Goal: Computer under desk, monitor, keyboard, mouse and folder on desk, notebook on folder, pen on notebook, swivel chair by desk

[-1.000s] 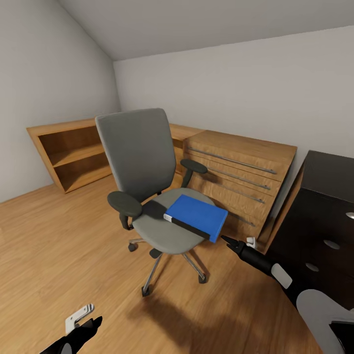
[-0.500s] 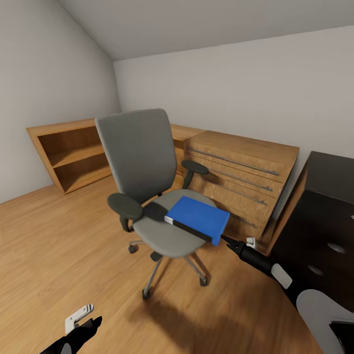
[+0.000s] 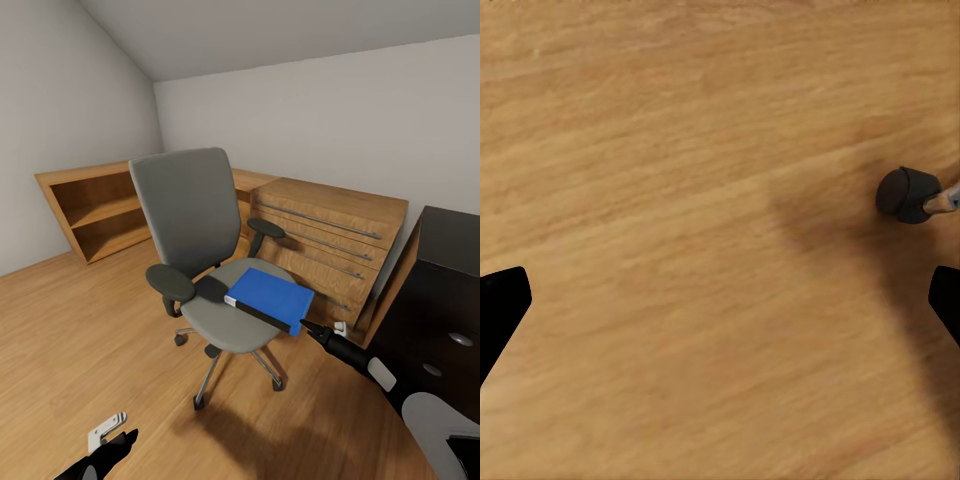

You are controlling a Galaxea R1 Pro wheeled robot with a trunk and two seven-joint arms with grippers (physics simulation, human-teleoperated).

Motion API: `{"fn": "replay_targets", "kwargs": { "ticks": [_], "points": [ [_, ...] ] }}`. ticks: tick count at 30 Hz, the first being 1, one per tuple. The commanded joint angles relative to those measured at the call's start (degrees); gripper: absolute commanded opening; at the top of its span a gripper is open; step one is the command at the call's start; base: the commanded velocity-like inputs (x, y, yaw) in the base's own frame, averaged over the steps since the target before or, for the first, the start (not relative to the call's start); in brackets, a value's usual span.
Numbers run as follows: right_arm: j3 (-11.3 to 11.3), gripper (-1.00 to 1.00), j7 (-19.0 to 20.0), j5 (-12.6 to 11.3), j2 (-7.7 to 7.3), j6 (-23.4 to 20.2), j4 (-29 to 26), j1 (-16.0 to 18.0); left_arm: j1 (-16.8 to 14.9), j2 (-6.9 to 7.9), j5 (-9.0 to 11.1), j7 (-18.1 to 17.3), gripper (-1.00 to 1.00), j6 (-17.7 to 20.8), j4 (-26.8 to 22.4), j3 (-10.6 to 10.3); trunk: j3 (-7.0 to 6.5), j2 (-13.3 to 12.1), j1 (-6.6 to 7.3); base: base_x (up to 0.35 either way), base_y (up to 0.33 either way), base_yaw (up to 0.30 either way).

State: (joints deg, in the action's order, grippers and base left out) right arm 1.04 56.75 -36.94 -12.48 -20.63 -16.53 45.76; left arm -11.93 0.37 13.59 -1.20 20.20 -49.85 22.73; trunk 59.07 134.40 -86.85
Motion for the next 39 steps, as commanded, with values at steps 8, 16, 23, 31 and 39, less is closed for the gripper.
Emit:
{"fn": "replay_targets", "kwargs": {
  "ticks": [8,16,23,31,39],
  "points": [
    [0.1,1.0,0.1,-0.2,0.0,-0.6,0.0,0.0,0.0,-0.02,0.4,-0.1,1.0,0.4,-0.1,0.2,-0.31,-0.8,0.45,0.002,0.001,0.0],
    [0.1,1.0,0.1,-0.2,0.0,-0.6,0.0,0.0,0.0,0.04,0.4,-0.1,1.0,0.4,0.0,0.2,-0.67,-1.6,0.89,0.0,0.0,0.0],
    [0.1,1.0,0.1,-0.2,0.0,-0.6,0.0,0.0,0.0,0.06,0.4,-0.1,1.0,0.4,-0.1,0.2,-0.67,-1.6,0.89,0.0,0.0,0.0],
    [0.1,1.0,0.1,-0.2,0.0,-0.6,0.0,0.0,0.0,0.07,0.4,-0.1,1.0,0.3,-0.1,0.2,-0.67,-1.6,0.89,0.015,0.012,0.0],
    [0.1,1.0,0.0,-0.2,0.0,-0.6,0.0,0.0,0.0,0.07,0.4,-0.1,1.0,0.3,-0.1,0.2,-0.67,-1.6,0.89,0.125,0.097,0.0]
  ]
}}
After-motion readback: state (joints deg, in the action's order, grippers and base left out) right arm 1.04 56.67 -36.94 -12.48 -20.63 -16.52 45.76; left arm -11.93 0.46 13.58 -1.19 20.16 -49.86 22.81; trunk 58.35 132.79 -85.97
